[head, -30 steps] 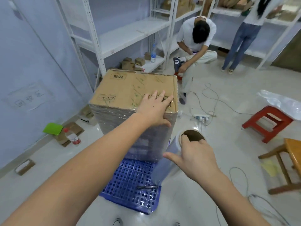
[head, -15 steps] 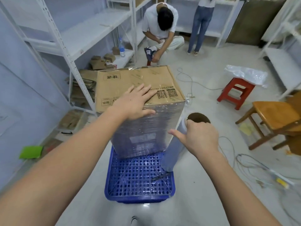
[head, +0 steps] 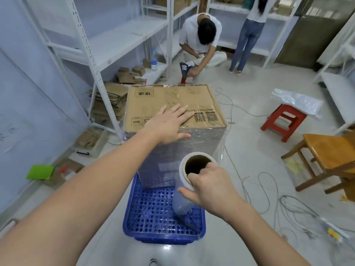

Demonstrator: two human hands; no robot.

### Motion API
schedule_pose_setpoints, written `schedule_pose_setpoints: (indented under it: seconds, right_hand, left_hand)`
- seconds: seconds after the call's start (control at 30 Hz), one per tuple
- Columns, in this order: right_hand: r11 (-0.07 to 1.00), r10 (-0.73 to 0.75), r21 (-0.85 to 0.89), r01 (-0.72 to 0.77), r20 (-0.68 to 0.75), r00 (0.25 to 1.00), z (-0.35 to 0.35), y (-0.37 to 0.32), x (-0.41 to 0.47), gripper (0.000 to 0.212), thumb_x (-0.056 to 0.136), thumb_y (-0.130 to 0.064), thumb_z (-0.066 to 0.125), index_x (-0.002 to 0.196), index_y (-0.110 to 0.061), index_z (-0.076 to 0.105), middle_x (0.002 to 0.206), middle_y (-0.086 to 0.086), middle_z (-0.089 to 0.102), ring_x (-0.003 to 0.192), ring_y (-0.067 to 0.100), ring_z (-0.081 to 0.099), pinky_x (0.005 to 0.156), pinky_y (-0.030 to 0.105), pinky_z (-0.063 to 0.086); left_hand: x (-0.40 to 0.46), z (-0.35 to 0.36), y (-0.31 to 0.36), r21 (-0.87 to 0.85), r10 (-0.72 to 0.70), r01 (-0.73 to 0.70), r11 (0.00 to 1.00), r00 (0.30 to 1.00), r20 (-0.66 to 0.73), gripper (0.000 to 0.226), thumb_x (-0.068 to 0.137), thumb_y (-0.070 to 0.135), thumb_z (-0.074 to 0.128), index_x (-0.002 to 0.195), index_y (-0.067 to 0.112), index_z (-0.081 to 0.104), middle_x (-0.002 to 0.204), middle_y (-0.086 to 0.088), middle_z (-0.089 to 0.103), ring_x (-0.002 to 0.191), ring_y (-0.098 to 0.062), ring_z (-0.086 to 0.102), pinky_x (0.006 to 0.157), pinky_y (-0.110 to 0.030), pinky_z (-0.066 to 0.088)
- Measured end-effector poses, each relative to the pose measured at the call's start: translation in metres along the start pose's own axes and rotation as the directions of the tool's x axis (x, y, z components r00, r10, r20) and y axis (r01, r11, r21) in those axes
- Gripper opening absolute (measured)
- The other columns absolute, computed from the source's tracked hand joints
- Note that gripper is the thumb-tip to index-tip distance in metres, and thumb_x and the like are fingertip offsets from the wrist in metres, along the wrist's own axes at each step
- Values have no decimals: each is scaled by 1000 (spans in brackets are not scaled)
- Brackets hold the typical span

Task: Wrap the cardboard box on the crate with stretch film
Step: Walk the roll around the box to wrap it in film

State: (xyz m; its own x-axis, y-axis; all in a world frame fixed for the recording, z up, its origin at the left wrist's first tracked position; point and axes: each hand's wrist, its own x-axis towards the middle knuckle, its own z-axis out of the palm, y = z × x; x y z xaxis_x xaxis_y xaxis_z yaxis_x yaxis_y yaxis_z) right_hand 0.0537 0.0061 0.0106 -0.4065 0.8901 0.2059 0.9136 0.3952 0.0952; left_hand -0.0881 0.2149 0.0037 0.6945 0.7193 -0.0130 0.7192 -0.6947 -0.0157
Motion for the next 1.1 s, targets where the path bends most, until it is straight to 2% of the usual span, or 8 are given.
schedule_pose_setpoints:
  seconds: [0.27,0.37,0.47,0.6,0.73,0.9,1.03,1.1]
  right_hand:
    - [964,-257,109,241,163,953,4,-2,11,48,83,-57,62,60,-24,35,47,-7,36,48,19,31,57,29,40]
    - [985,-169,55,162,186,968,-7,-12,9,36,84,-54,64,72,-21,52,55,-4,55,51,19,45,62,27,30]
    - [991,-36,135,13,171,985,-10,-27,3,34,98,-49,45,100,-15,45,71,1,61,64,23,53,68,33,33]
    - [992,77,81,-93,184,980,-13,-36,11,53,95,-68,34,90,-16,46,60,-2,49,56,20,49,59,35,27]
    - [987,103,96,-125,211,972,-16,-38,10,37,101,-51,40,98,-16,53,79,1,60,73,23,56,67,34,32]
    - [951,215,176,-255,220,952,-15,-53,14,17,96,-36,51,93,-20,49,91,3,61,93,23,47,84,35,34]
    - [925,311,145,-350,240,920,-12,-73,31,20,68,-32,69,68,-19,54,63,-3,52,68,21,47,74,38,50]
    - [897,393,109,-429,250,885,-15,-86,40,24,73,-30,67,77,-21,45,63,-7,42,64,18,40,70,34,44]
  left_hand:
    - [-4,-2,3,12,-6,6,1000,1000,9,87,94,79,31,163,40,-5,172,7,-6,159,-18,-4,128,-53,4]
    - [-2,-2,2,7,-5,5,1000,1000,8,87,93,80,31,162,41,-5,172,8,-6,159,-18,-4,128,-54,5]
    - [-1,-3,2,-1,-10,10,1000,1000,4,88,93,81,32,162,42,-5,172,9,-5,159,-17,-3,128,-53,4]
    - [-3,-2,3,2,-21,21,1000,1000,15,88,92,82,31,162,42,-5,172,9,-5,159,-16,-3,128,-52,4]
    - [-3,-3,2,-13,-17,17,1000,1000,5,89,91,82,34,162,43,-3,172,9,-3,159,-17,-1,128,-53,5]
    - [-8,-2,1,-75,-28,23,997,997,-68,95,85,82,50,163,40,13,172,5,12,158,-18,8,128,-48,8]
    - [-11,-11,-5,-163,77,-87,983,995,-66,99,80,76,66,160,36,26,170,3,20,157,-21,17,128,-48,12]
    - [-16,-20,-19,-196,186,-190,962,982,-40,100,80,69,72,161,33,26,170,1,20,156,-21,19,127,-45,16]
